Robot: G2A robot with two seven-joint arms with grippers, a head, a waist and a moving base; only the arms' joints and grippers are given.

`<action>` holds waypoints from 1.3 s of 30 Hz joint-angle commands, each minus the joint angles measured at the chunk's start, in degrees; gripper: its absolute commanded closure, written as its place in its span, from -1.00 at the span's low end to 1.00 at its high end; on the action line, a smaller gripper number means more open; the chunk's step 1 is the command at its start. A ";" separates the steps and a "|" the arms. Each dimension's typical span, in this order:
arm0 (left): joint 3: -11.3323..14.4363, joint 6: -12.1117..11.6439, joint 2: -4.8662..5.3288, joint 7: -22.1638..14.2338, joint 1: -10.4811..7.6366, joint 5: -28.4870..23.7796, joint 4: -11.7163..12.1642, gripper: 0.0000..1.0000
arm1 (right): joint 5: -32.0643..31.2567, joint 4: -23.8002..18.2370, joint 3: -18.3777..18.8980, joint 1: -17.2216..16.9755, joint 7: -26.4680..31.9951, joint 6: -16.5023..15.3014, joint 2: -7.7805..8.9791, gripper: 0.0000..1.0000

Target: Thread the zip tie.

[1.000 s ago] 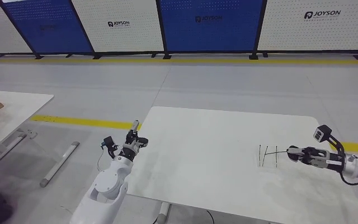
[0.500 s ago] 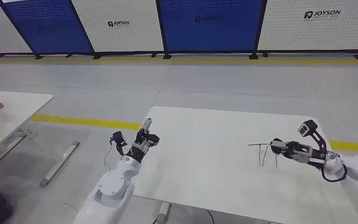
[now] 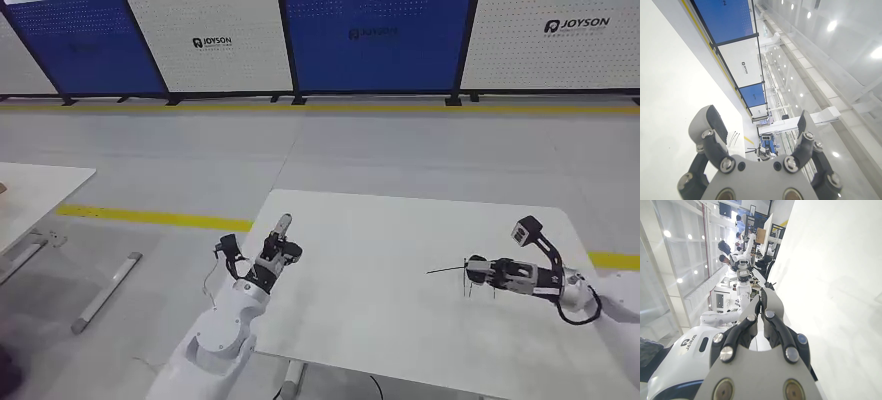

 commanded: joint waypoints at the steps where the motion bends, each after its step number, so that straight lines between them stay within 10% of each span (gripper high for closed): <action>1: 0.13 -0.03 -0.02 -0.41 -0.09 -0.01 0.39 -1.00 | 0.01 -0.58 0.01 -0.74 -1.73 0.80 -0.14 1.00; 8: 5.17 -0.68 -0.24 -5.05 -1.38 4.48 0.45 -1.00 | 3.00 -3.91 -1.10 -2.53 -8.02 -0.81 -2.32 1.00; 16: 13.41 0.91 -1.34 -6.96 -7.68 5.27 4.14 -1.00 | 1.31 -8.64 -3.37 -4.84 -17.29 -3.59 -5.52 1.00; 31: 15.03 -0.17 -1.60 -9.60 -8.66 2.91 6.35 -1.00 | 0.82 -8.45 -3.62 -5.98 -21.77 -2.72 -6.68 1.00; 39: 20.29 1.39 -2.61 -12.31 -13.22 0.05 10.95 -1.00 | -2.02 -8.51 -7.62 -5.35 -26.37 -3.59 -10.27 1.00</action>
